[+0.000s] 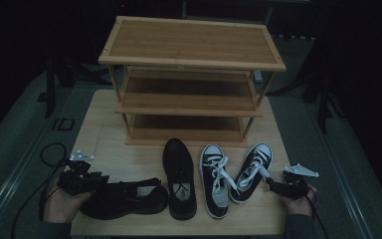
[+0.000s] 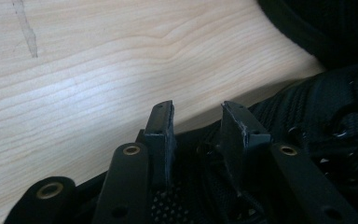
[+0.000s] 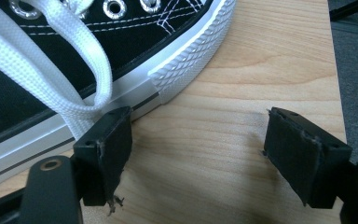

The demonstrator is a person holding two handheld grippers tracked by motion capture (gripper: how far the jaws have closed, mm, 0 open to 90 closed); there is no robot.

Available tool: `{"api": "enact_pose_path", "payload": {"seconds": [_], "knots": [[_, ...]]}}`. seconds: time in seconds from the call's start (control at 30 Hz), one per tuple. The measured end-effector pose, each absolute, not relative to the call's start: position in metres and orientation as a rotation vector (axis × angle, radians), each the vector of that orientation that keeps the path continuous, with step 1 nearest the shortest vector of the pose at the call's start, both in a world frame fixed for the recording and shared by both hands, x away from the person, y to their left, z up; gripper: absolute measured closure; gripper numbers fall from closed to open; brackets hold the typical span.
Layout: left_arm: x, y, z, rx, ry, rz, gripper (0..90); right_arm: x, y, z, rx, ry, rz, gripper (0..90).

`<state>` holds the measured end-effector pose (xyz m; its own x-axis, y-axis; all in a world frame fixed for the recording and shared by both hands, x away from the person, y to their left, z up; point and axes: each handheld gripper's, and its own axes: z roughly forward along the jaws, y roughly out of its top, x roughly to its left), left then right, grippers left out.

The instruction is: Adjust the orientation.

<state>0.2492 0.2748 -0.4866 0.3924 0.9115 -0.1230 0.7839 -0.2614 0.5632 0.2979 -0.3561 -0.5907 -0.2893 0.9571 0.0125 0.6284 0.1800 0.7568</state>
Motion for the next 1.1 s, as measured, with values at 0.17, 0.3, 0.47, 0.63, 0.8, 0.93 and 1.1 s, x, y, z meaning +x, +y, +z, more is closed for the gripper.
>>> {"api": "enact_pose_path", "payload": {"seconds": [0.17, 0.3, 0.47, 0.63, 0.8, 0.93, 1.1], "knots": [[0.249, 0.276, -0.491, 2.109, 1.460, 0.273, 68.3, 0.298, -0.356, -0.591, 1.486, 1.990, 0.922, 23.1], [0.249, 0.280, -0.492, 2.073, 1.466, 0.213, 73.4, 0.298, -0.356, -0.591, 1.487, 1.990, 0.922, 23.1], [0.251, 0.277, -0.491, 2.092, 1.475, 0.201, 88.4, 0.298, -0.356, -0.591, 1.486, 1.990, 0.922, 23.1], [0.253, 0.277, -0.490, 2.094, 1.474, 0.215, 89.3, 0.298, -0.356, -0.591, 1.486, 1.991, 0.922, 23.1], [0.261, 0.276, -0.489, 2.087, 1.471, 0.235, 89.4, 0.298, -0.356, -0.591, 1.486, 1.991, 0.922, 23.1], [0.269, 0.272, -0.486, 2.092, 1.464, 0.270, 89.5, 0.298, -0.356, -0.591, 1.486, 1.990, 0.923, 23.1], [0.287, 0.263, -0.481, 2.109, 1.443, 0.295, 89.5, 0.298, -0.356, -0.591, 1.485, 1.991, 0.924, 23.1]]}}
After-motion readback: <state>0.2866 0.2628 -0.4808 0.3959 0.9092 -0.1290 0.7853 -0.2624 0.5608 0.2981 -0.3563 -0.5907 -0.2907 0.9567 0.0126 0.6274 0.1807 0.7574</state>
